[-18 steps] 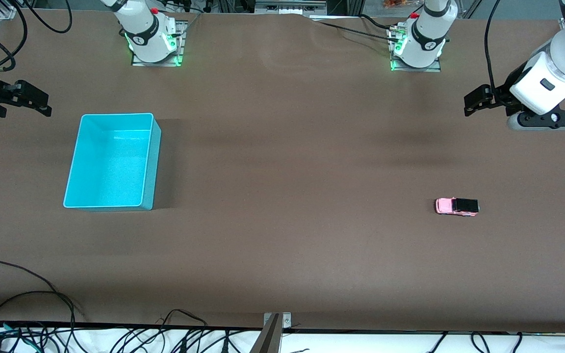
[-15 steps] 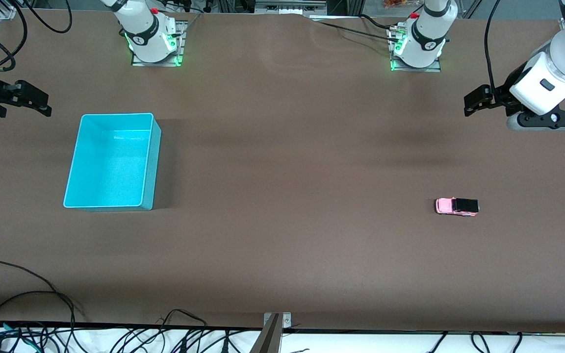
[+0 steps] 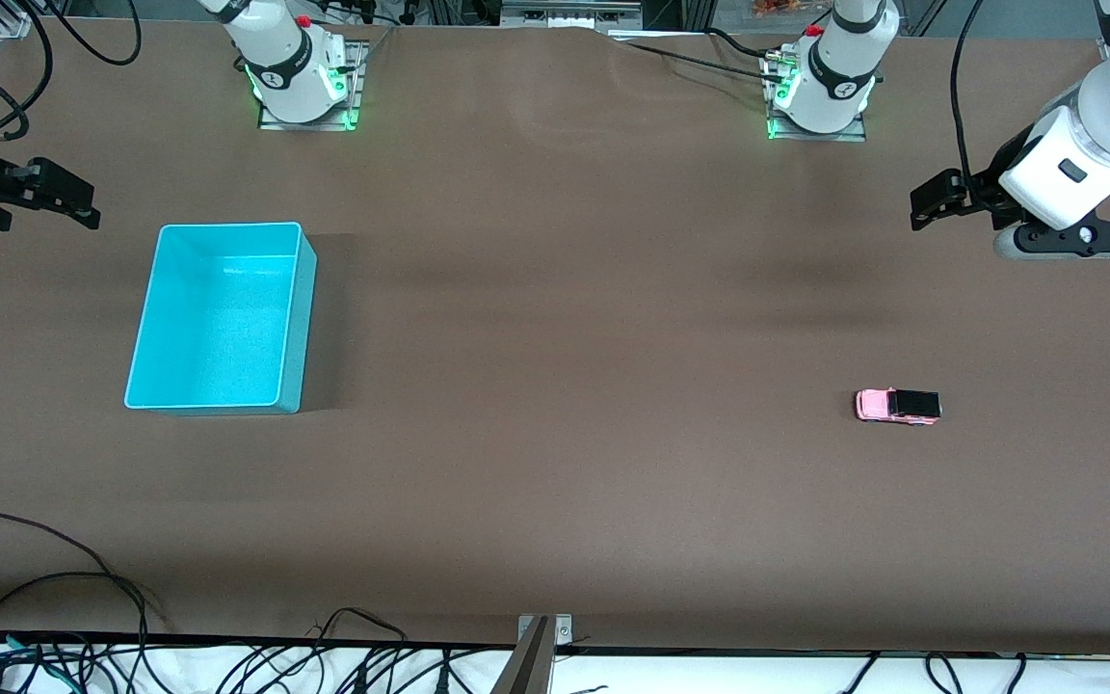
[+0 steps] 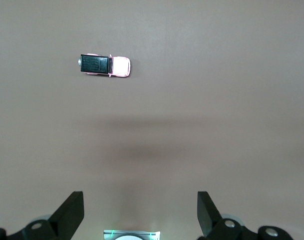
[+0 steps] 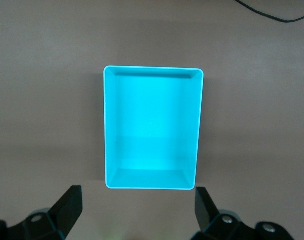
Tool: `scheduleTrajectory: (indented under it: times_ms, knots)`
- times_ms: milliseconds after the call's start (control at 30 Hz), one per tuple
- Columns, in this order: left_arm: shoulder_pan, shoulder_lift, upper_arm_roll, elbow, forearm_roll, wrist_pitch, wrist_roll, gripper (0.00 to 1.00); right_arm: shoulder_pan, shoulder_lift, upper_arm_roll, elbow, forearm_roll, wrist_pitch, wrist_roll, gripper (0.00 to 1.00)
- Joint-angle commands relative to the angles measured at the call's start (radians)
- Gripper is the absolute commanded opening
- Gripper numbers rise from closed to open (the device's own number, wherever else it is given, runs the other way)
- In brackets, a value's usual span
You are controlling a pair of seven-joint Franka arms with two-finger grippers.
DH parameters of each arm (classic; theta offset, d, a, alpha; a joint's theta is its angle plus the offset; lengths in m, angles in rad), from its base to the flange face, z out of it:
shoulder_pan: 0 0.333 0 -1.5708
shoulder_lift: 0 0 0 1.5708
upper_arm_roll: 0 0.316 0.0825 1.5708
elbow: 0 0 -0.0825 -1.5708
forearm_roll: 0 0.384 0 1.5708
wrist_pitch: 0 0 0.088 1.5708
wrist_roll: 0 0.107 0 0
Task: Wind and store pink jeep toy
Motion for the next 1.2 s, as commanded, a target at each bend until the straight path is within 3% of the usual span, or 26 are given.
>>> scheduleTrajectory:
  times_ms: [0, 1167]
  knots:
    - [-0.01, 0.018, 0.004, 0.037, 0.012, -0.018, 0.02, 1.0, -0.018, 0.0, 0.016, 0.01, -0.007, -0.01, -0.008, 1.0]
    - [-0.007, 0.037, 0.004, 0.078, 0.02, -0.02, 0.023, 1.0, -0.018, -0.001, 0.015, 0.01, -0.007, -0.01, -0.008, 1.0]
